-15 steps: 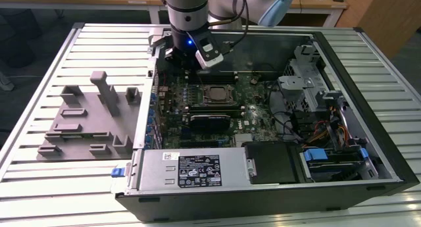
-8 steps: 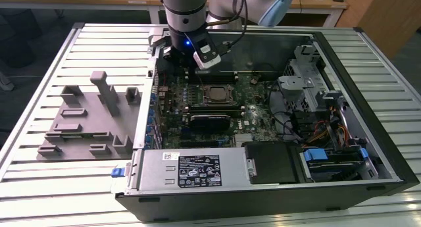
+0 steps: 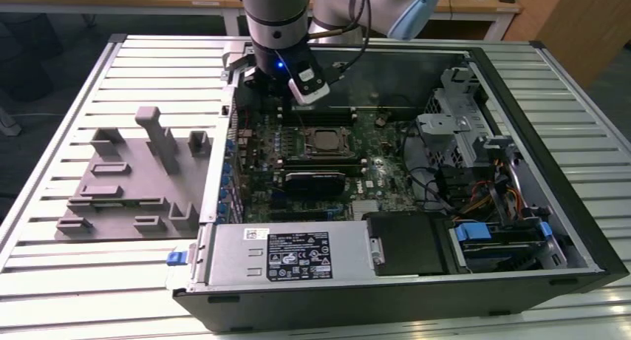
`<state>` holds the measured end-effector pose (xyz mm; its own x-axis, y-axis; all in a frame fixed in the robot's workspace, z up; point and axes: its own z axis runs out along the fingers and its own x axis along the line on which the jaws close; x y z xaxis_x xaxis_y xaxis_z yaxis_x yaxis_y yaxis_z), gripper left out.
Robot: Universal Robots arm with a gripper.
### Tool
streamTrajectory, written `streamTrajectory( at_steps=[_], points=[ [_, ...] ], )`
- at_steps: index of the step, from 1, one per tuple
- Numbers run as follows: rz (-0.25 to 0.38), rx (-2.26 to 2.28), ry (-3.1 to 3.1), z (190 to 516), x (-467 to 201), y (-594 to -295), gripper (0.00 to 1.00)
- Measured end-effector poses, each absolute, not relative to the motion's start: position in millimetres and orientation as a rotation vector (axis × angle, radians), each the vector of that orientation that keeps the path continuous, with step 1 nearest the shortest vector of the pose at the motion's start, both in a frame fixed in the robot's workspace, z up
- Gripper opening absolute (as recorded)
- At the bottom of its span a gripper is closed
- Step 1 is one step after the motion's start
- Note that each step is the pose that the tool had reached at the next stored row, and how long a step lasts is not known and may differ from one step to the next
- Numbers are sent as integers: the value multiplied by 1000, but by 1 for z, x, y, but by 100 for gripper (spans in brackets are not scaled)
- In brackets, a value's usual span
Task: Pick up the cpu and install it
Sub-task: 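Install the first cpu locking lever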
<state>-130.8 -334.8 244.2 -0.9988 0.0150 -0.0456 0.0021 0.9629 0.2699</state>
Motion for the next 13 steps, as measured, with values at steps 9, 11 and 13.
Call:
streamTrajectory(
  at_steps=[9, 11, 13],
  points=[
    [424, 13, 3065, 244, -128, -335, 11],
    [424, 13, 3065, 244, -125, -335, 11],
    [424, 13, 3065, 244, -122, -335, 11]
  ],
)
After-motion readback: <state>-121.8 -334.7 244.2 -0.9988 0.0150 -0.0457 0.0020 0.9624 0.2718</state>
